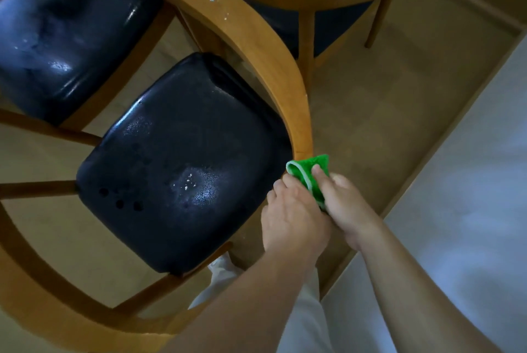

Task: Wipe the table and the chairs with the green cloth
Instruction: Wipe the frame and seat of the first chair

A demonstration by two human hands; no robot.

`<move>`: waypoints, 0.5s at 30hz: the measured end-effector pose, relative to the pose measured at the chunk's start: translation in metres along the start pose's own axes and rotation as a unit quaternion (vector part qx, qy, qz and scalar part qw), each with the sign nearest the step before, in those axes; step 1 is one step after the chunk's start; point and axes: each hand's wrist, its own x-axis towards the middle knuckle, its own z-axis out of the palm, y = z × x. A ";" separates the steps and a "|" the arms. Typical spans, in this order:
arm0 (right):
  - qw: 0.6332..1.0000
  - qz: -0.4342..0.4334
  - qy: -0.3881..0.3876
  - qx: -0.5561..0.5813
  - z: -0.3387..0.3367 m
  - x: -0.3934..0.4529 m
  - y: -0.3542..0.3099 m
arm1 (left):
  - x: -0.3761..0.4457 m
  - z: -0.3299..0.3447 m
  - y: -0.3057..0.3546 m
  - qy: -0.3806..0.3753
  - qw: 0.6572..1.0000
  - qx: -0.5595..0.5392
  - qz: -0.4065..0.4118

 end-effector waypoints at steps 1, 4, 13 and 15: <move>0.999 -0.030 0.014 -0.028 0.000 0.008 -0.008 | 0.004 0.003 0.001 0.015 1.000 0.005 0.003; 0.988 -0.111 0.050 -0.098 0.005 0.035 -0.037 | 0.021 0.007 0.005 0.032 0.999 -0.014 -0.003; 0.944 -0.194 0.082 -0.252 0.008 0.123 -0.127 | 0.053 0.013 0.028 0.082 0.991 -0.039 -0.096; 0.940 -0.201 0.076 -0.265 0.012 0.144 -0.154 | 0.054 0.014 0.029 0.086 0.991 -0.038 -0.100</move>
